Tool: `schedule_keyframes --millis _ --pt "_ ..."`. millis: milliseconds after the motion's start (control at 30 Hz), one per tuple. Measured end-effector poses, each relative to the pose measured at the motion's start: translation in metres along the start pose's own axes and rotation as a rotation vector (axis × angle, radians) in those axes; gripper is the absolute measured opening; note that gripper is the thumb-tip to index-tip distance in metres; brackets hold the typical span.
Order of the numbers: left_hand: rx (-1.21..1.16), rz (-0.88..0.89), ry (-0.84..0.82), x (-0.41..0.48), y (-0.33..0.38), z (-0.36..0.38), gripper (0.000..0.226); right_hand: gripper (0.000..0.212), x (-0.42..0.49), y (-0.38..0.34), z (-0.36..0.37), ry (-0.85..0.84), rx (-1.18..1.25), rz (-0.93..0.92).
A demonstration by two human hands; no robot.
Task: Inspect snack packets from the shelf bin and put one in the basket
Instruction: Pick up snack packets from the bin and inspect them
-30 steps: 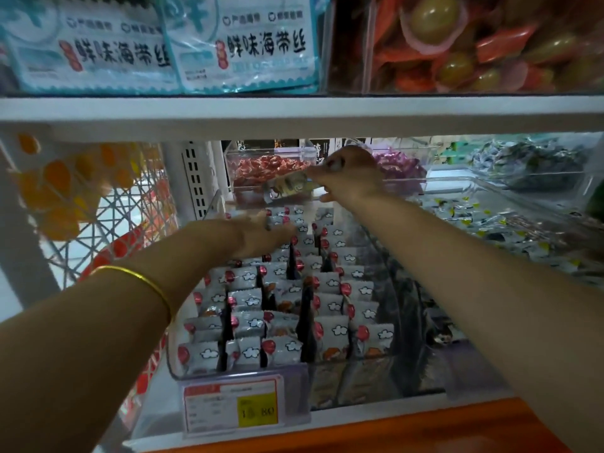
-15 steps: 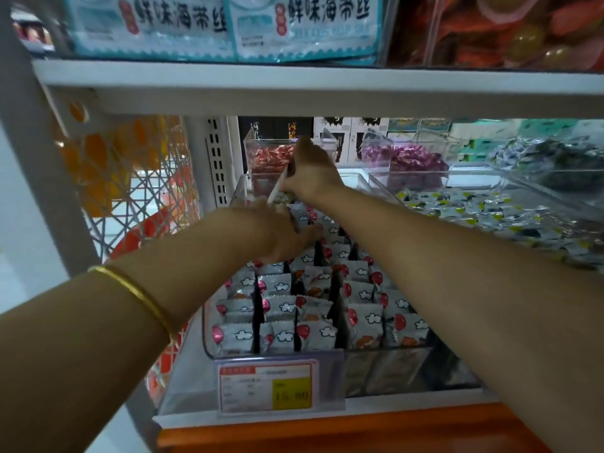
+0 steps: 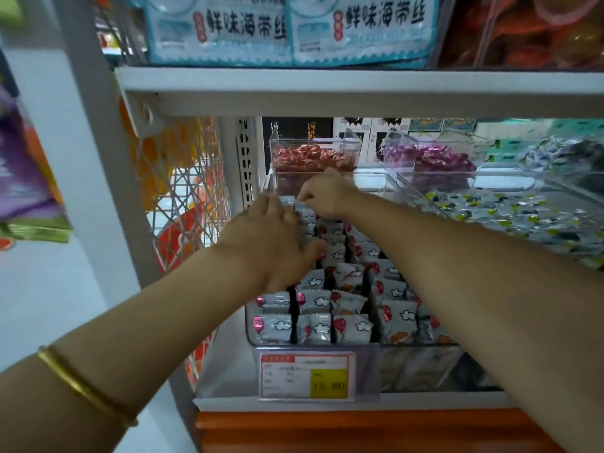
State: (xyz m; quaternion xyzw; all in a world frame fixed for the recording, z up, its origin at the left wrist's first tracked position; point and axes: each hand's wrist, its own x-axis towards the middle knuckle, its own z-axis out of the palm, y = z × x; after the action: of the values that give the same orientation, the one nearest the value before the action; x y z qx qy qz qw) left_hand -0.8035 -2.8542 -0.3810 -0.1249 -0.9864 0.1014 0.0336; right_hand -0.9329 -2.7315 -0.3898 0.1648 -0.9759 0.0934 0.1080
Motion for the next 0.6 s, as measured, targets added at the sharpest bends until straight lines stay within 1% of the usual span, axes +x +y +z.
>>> schedule_keyframes --millis 67,200,333,433,500,600 --pt "-0.014 0.013 0.018 0.001 -0.001 0.002 0.081 0.033 -0.002 0.003 -0.001 -0.05 -0.008 -0.01" --pt "-0.018 0.021 0.053 0.004 -0.001 0.005 0.082 0.028 -0.015 0.004 -0.025 0.102 0.263 0.059" --pt "-0.02 0.03 0.085 -0.001 0.0 0.004 0.075 0.026 -0.055 0.002 -0.051 0.204 0.469 0.075" --pt "-0.016 -0.007 0.179 -0.01 0.004 0.0 0.068 0.023 -0.111 -0.002 -0.06 0.22 0.574 0.044" --pt "-0.075 -0.045 0.278 -0.02 0.01 -0.002 0.064 0.021 -0.149 -0.002 -0.062 0.218 0.625 0.028" --pt "-0.167 -0.036 0.381 -0.045 0.023 0.003 0.053 0.018 -0.19 -0.003 -0.062 0.213 0.621 0.022"
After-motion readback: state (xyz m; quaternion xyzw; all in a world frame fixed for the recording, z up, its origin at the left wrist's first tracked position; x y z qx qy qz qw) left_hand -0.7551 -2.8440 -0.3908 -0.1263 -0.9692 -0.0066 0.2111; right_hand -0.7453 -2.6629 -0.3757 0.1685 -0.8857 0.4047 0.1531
